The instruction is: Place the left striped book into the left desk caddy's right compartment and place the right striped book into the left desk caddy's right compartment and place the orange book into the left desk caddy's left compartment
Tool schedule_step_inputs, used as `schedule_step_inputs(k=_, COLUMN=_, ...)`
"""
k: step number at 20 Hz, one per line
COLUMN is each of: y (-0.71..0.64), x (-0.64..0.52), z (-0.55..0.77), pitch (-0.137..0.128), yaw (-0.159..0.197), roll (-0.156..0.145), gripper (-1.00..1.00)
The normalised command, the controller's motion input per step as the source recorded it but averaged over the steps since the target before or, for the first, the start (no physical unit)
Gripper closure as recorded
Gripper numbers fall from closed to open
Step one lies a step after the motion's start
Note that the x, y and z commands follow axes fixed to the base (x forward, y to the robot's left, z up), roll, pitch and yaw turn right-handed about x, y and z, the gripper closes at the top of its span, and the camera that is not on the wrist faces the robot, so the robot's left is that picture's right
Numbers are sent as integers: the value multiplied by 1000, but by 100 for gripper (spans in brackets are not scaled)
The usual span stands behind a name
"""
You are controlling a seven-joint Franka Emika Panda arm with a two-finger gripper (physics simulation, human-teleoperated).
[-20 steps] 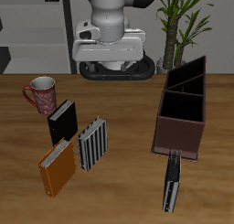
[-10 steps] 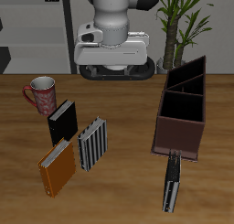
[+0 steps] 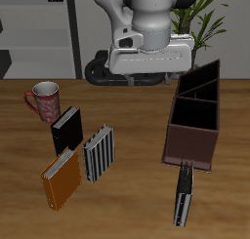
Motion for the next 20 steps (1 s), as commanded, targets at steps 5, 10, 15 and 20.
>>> schedule_step_inputs(k=5, y=380, x=286, z=-5, pitch=-1, yaw=19, roll=40, gripper=-100)
schedule_step_inputs(k=10, y=353, x=460, z=117, pitch=-32, yaw=3, roll=5, gripper=-100)
schedule_step_inputs(k=15, y=145, x=322, z=58, pitch=-23, yaw=10, roll=-5, gripper=-100)
schedule_step_inputs(k=20, y=-3, x=354, z=32, pitch=-5, yaw=-19, roll=-34, gripper=-100)
